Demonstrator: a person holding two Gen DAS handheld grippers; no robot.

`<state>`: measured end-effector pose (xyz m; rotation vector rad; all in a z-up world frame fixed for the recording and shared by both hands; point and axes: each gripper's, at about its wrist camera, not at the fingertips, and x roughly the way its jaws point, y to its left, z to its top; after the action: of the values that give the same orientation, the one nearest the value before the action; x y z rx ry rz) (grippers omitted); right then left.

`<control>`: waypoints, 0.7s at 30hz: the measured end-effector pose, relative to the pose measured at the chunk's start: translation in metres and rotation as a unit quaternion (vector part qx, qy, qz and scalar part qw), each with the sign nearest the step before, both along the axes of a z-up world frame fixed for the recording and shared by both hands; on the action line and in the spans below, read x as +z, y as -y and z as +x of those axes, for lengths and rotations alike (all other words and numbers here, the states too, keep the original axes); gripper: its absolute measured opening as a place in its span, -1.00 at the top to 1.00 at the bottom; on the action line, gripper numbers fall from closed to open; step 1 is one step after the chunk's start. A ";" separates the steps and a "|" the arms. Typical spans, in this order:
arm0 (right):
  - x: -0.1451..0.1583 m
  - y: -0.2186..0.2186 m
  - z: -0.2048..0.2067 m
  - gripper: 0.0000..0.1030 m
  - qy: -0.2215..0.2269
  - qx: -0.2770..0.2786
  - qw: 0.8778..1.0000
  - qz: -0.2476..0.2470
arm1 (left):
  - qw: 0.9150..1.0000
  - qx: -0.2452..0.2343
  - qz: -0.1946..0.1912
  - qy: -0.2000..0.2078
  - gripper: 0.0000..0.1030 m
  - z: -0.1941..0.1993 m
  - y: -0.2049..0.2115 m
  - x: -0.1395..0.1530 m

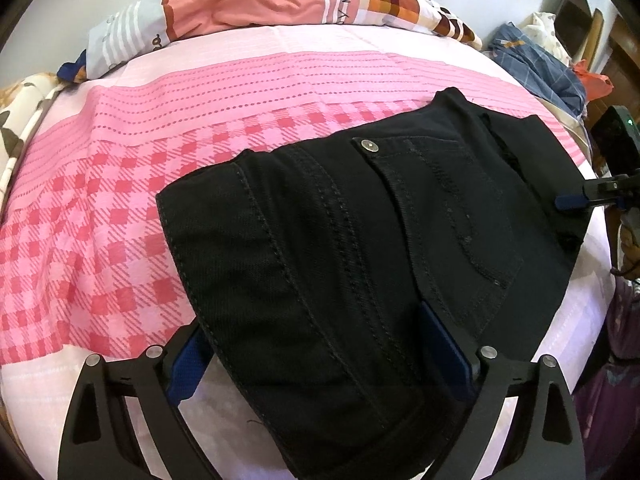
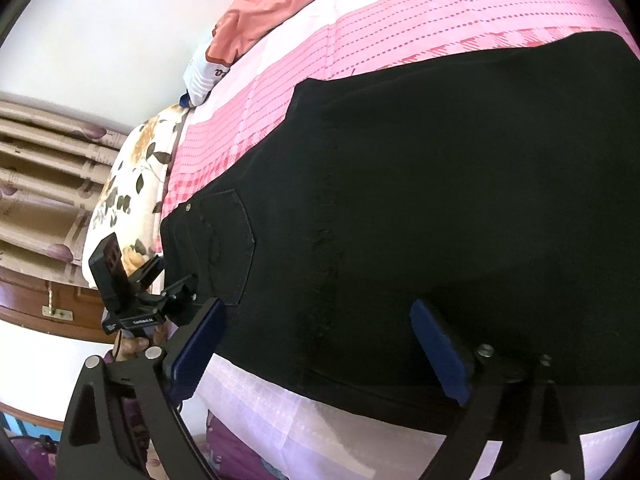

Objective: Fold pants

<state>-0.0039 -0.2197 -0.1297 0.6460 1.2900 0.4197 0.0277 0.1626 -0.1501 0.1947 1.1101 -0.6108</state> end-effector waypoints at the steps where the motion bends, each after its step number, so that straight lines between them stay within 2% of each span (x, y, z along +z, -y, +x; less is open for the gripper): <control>1: 0.000 -0.001 0.000 -0.82 0.000 0.001 1.000 -0.001 | 1.000 0.000 -0.001 0.001 -0.73 -0.001 0.000 0.001; 7: -0.001 -0.002 0.001 -0.86 0.003 0.001 1.000 -0.001 | 1.000 0.005 -0.029 0.005 -0.23 -0.004 -0.009 0.010; 9: -0.001 -0.002 0.001 -0.86 0.004 0.001 1.000 0.000 | 0.998 0.017 -0.056 -0.007 -0.04 -0.001 -0.018 0.011; 11: -0.001 -0.002 0.000 -0.86 0.005 0.002 1.000 0.000 | 0.995 0.032 -0.088 -0.022 0.07 0.004 -0.030 0.011; 18: -0.002 -0.003 0.001 -0.87 0.006 0.002 1.000 0.002 | 0.986 0.039 -0.153 -0.049 0.09 0.008 -0.047 0.008; 21: -0.002 -0.003 0.001 -0.90 0.007 0.002 1.000 0.001 | 0.982 0.035 -0.169 -0.081 0.09 0.014 -0.054 0.001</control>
<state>-0.0027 -0.2165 -0.1318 0.6421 1.2784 0.4284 0.0415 0.2165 -0.1488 -0.1895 1.1452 -0.7511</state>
